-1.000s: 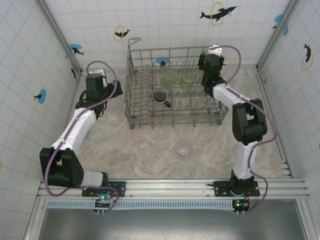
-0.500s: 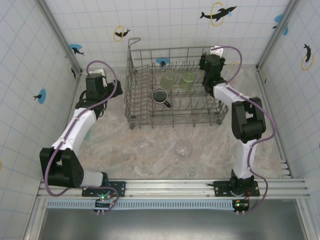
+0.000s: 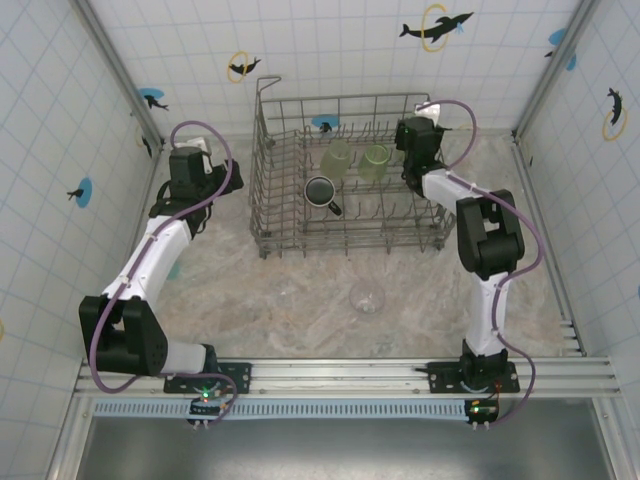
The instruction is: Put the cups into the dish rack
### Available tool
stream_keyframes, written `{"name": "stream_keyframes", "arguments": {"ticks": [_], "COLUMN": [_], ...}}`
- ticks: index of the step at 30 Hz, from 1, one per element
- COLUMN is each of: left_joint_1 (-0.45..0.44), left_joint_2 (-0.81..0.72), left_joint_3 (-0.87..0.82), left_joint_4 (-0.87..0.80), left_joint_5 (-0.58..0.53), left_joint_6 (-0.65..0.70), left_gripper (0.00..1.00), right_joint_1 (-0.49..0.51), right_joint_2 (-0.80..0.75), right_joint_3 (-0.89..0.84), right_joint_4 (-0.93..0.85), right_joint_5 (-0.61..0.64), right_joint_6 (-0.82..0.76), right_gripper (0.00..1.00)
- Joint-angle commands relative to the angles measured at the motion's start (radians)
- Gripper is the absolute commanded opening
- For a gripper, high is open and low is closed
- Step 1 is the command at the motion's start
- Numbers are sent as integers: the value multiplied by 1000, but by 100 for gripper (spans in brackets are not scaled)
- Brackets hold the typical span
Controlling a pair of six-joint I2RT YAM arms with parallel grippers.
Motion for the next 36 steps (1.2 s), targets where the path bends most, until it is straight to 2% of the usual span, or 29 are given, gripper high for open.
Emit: {"name": "stream_keyframes", "arguments": {"ticks": [1,6,10,16,26,32,36], "left_joint_1": [9,13,15,31,88,144,156], "left_joint_2": [-17,-16,-15,-13,-21,-17,-12], "left_joint_3": [-1,-2,-1,4,12,5,0], "left_joint_4": [4,4,4,-3,-15,-3,-5], "left_joint_5": [10,12,5,-26,-28,-6,-58], "left_joint_6": [15,15,15,-31,-89,-148,-164], "left_gripper": [98,98,98,98,97,98,98], "right_joint_1": [5,6,8,7,6,7,6], "right_joint_2": [18,19,6,-43,-176,-293,-387], "right_joint_3": [38,39,45,44,67,16,-45], "right_joint_4": [12,-31,-75,-155,-312,-408,-448], "right_joint_5": [10,-26,-48,-81,-121,-182,-251], "right_joint_6": [25,62,79,122,135,136,156], "right_gripper": [52,65,83,100,100,100,100]}}
